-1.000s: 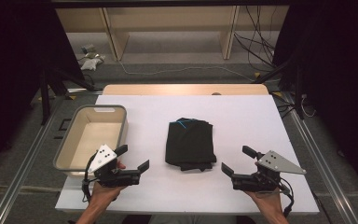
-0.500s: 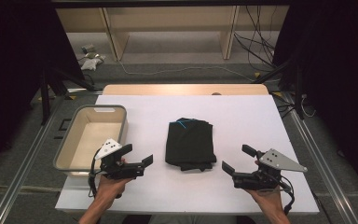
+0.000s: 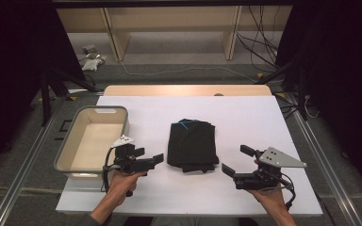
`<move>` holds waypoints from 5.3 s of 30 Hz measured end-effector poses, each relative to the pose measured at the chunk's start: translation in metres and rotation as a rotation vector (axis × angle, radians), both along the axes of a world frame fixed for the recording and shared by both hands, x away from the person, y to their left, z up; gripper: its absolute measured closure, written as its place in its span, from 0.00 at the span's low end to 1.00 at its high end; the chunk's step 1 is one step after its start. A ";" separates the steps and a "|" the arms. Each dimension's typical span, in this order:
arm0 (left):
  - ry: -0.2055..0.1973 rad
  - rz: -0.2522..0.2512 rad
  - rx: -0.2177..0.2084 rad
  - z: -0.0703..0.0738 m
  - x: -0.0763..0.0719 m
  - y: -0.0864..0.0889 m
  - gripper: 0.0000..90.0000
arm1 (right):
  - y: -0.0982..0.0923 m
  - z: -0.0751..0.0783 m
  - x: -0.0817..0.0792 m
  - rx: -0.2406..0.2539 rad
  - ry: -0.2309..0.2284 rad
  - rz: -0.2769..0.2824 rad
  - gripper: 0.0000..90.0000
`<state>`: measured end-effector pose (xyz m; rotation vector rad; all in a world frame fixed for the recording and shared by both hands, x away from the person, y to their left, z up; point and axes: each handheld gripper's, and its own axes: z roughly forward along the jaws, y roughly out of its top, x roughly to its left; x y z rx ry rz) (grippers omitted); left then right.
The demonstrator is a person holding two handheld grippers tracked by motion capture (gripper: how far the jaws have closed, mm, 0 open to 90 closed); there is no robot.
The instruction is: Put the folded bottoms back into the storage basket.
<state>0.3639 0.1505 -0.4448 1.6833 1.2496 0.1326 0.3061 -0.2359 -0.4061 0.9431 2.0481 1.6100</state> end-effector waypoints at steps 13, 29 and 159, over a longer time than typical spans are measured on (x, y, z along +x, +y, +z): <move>0.149 0.015 -0.014 -0.013 0.027 -0.014 0.09 | -0.005 -0.004 0.009 -0.009 0.022 -0.059 0.08; 0.337 0.003 -0.054 -0.029 0.048 -0.031 0.16 | -0.004 -0.006 0.015 -0.030 0.034 -0.076 0.08; 0.318 -0.097 0.014 -0.035 0.049 -0.038 0.92 | 0.086 -0.073 0.201 -0.124 0.768 -0.208 0.83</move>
